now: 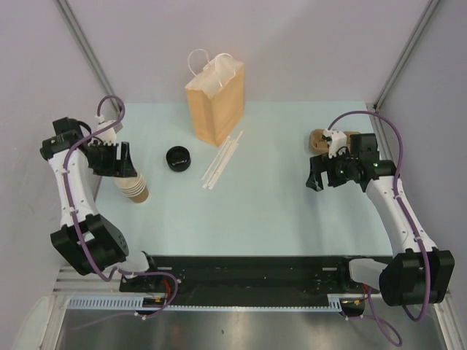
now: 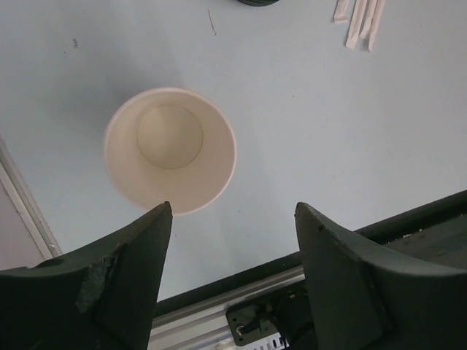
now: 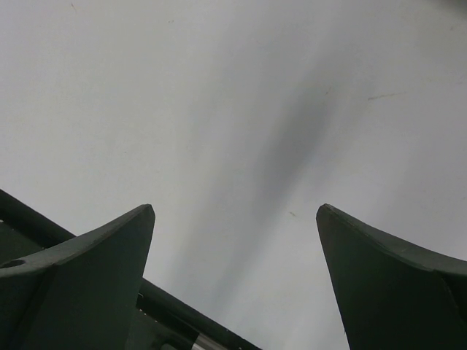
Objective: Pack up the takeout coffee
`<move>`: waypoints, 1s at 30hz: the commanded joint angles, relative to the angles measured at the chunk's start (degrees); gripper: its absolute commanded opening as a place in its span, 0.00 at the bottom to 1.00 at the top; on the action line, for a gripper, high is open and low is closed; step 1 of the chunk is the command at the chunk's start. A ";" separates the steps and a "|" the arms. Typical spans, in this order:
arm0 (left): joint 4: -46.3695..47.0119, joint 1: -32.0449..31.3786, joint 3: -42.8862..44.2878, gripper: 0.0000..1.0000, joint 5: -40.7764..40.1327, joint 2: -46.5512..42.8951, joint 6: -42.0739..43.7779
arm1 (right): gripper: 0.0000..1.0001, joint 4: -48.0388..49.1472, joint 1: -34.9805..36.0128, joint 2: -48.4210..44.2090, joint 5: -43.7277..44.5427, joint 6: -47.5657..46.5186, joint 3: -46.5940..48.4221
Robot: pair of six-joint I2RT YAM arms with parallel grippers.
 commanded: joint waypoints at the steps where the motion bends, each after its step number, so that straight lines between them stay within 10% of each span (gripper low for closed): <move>1: -2.41 0.22 -1.22 0.69 2.39 -0.94 5.26 | 1.00 -0.22 0.27 0.66 -0.71 -0.57 1.10; 14: 2.77 -11.37 -3.95 0.35 -12.37 0.02 4.48 | 1.00 0.05 0.62 2.50 -0.80 -0.57 1.10; 30: 8.31 -16.48 -9.31 0.31 -21.78 1.00 2.72 | 1.00 -0.04 1.06 2.50 -0.62 -0.30 1.10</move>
